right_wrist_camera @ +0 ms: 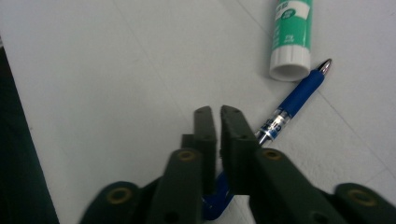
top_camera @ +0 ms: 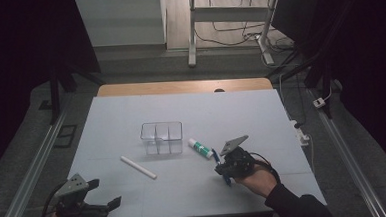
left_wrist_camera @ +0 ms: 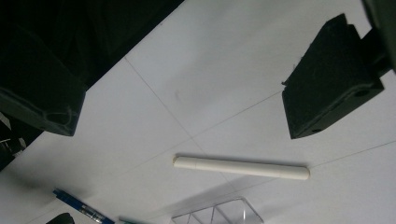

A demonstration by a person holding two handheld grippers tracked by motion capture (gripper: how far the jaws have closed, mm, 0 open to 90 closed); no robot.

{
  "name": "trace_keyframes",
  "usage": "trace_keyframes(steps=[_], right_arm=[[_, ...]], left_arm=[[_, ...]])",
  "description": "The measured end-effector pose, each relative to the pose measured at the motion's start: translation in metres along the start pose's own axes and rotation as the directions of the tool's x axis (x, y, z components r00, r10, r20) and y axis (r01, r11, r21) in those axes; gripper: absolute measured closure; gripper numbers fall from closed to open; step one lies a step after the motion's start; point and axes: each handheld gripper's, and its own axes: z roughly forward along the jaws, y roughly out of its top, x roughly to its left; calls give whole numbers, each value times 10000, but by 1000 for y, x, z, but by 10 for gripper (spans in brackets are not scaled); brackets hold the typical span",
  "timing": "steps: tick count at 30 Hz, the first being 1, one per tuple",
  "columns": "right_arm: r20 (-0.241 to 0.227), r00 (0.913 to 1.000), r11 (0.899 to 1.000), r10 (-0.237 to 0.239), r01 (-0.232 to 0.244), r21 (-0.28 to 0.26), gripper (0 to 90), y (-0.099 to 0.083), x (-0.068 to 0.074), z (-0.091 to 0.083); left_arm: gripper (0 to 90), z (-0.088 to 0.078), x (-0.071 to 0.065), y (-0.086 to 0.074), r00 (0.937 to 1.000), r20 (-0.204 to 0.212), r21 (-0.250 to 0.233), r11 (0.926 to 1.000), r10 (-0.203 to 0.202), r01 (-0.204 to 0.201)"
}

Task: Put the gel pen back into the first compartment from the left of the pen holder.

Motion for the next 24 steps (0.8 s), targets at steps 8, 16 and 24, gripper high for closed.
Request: trace_keyframes(steps=[8,16,24], right_arm=[[-209,9995,9978,-225,238,625,896,-6,5,11],[-199,9998,9943,-27,48,1063,895,-11,2,19],[-172,9994,9934,301,-280,1110,895,-15,-9,14]], left_arm=[[0,1,0,0,10000,-55,56,10000,0,0],[2,1,-1,1,10000,-73,117,9999,55,-54],[4,1,-1,1,9999,-78,135,9999,75,-74]])
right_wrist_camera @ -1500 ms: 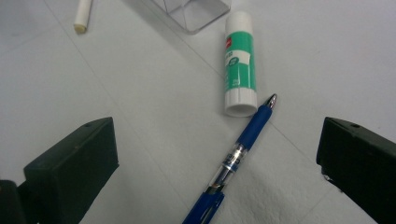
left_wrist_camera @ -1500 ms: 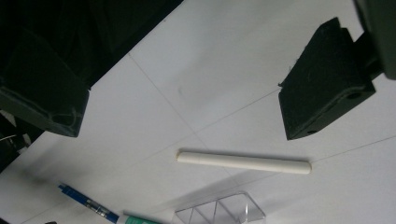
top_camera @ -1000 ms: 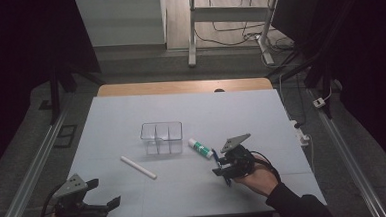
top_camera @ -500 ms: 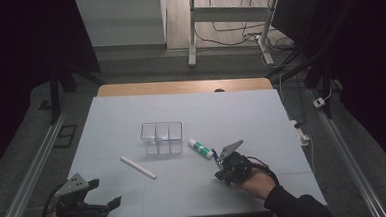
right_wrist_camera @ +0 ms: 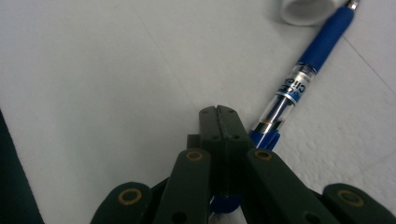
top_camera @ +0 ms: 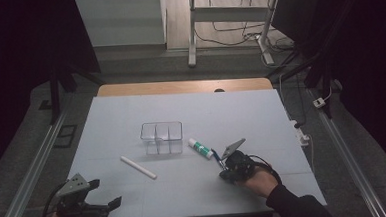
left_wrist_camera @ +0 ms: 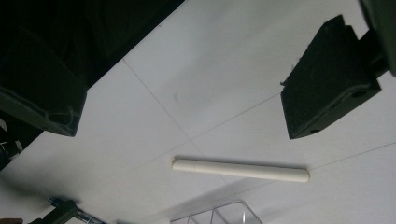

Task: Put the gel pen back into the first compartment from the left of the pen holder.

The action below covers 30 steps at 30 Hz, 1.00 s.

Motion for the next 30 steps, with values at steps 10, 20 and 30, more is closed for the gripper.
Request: trace_keyframes(steps=[10,20,30], right_arm=[[496,9975,9987,497,-500,34,895,-7,-18,-7],[1216,9869,9943,1063,-1065,-45,895,-19,-46,-18],[1006,9829,9836,1545,-1434,-1097,791,-16,-51,-33]], left_arm=[[7,0,0,0,10000,7,5,10000,-6,6],[9,0,0,0,10000,10,30,10000,-30,30],[11,0,1,0,9999,19,25,9999,-110,110]])
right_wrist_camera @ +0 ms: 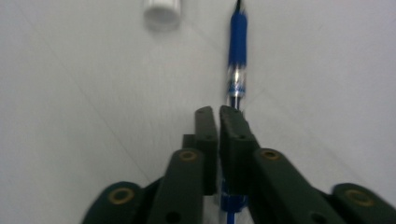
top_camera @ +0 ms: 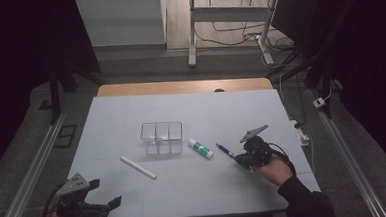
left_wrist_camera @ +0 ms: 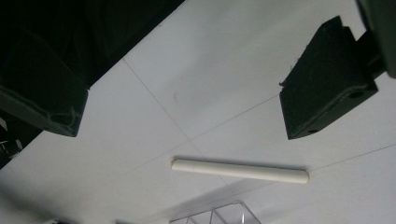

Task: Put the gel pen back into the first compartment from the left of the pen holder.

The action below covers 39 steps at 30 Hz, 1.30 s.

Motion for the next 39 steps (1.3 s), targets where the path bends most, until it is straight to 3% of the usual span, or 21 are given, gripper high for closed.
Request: trace_keyframes(steps=[4,10,11,16,19,27,32,35,37,39], right_arm=[[303,9989,9987,345,-333,-372,538,10,-1,-3],[901,9945,9983,541,-520,-256,152,25,1,9],[1112,9925,9986,504,-481,-234,115,28,2,12],[1126,9929,9990,393,-366,-256,3,40,1,23],[1429,9895,9996,238,-212,-198,0,45,2,29],[1641,9859,9981,322,-403,460,0,51,-9,47],[1733,9848,9971,138,-266,718,14,52,-12,57],[1842,9829,9965,-29,-126,828,109,52,-12,60],[1376,9905,9970,36,-143,764,275,53,-13,58],[1410,9900,9972,-44,-63,751,391,54,-12,55]], left_arm=[[12,0,0,0,10000,-7,18,10000,-9,9],[12,1,0,0,10000,-17,30,10000,-16,16],[12,1,0,0,10000,-14,32,10000,-14,14],[12,0,0,0,10000,3,29,10000,-25,25],[12,0,1,0,10000,16,25,10000,-34,34],[12,1,1,0,10000,76,48,10000,-55,55],[13,1,1,0,9999,124,62,10000,-73,72],[14,1,1,0,9999,128,67,10000,-73,72],[14,1,1,0,9999,121,78,10000,-57,56],[15,1,1,1,9999,112,87,10000,-48,47]])
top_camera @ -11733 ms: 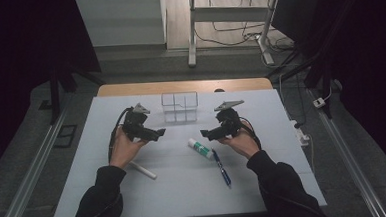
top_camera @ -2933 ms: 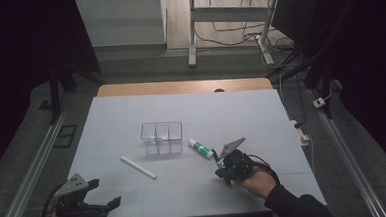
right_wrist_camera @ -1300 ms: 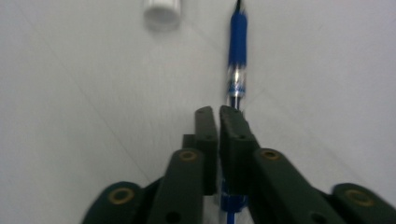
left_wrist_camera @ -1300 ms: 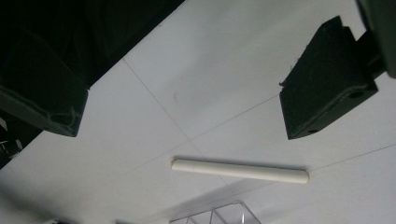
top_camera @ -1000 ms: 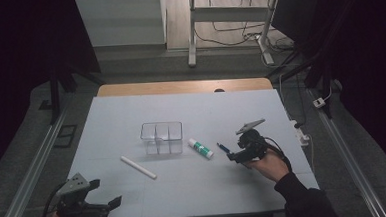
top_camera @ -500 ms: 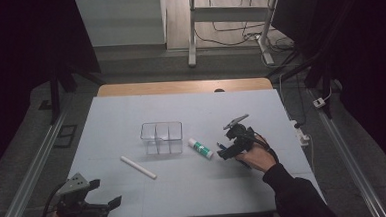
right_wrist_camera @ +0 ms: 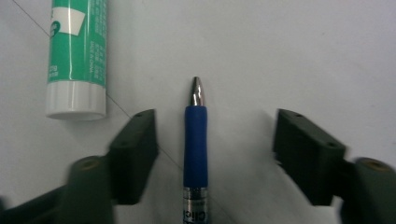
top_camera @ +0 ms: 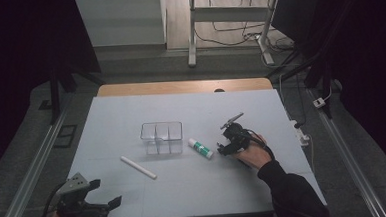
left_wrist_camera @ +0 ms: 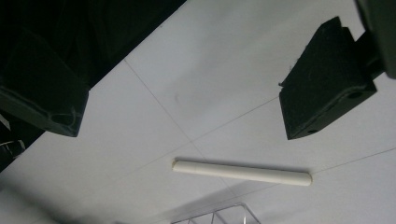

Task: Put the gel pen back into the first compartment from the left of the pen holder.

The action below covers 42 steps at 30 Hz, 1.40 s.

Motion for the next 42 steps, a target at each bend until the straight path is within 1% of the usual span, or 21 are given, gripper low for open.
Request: trace_keyframes(steps=[1,2,4,7,10,16,20,25,29,31,34,35,36,39,42], right_arm=[[-110,9999,10000,-56,56,26,475,0,0,-1],[-272,9996,10000,-25,27,51,523,0,0,-2],[-331,9994,9999,-44,49,161,654,1,1,-3],[-412,9991,9997,-93,103,231,785,1,3,-4],[-318,9995,9995,-92,102,301,797,2,5,-4],[-561,9984,9997,113,-101,211,801,1,1,-5],[-667,9977,9995,123,-142,-287,802,0,-1,-12],[-672,9976,9935,149,-223,-1119,804,2,-3,-26],[-760,9970,9823,141,-280,-1852,804,3,-4,-36],[-835,9963,9762,210,-385,-2135,804,4,-2,-42],[-942,9955,9645,136,-379,-2615,804,7,1,-50],[-1027,9947,9548,77,-378,-2947,804,10,5,-55],[-1027,9947,9548,77,-378,-2947,804,10,5,-55],[-1211,9926,9376,-23,-400,-3454,804,14,10,-64],[-1479,9889,9219,-131,-454,-3847,804,20,16,-70]], left_arm=[[16,0,0,0,10000,-15,6,10000,13,-13],[16,0,0,0,10000,-17,7,10000,22,-22],[17,0,0,0,10000,-19,9,10000,18,-18],[18,0,0,0,10000,-25,18,10000,23,-23],[19,0,0,0,10000,-43,37,10000,40,-40],[21,0,-1,0,10000,-52,37,10000,67,-67],[22,0,-1,0,10000,-45,37,10000,75,-75],[23,0,0,0,10000,-11,13,10000,68,-68],[23,0,0,0,10000,-8,2,10000,63,-63],[23,0,0,0,10000,-7,3,10000,58,-58],[24,0,0,0,10000,-4,7,10000,51,-51],[24,0,0,0,10000,0,8,10000,49,-49],[24,0,0,0,10000,5,15,10000,47,-47],[24,0,0,0,10000,28,21,10000,34,-34],[24,0,0,0,10000,58,18,10000,28,-28]])
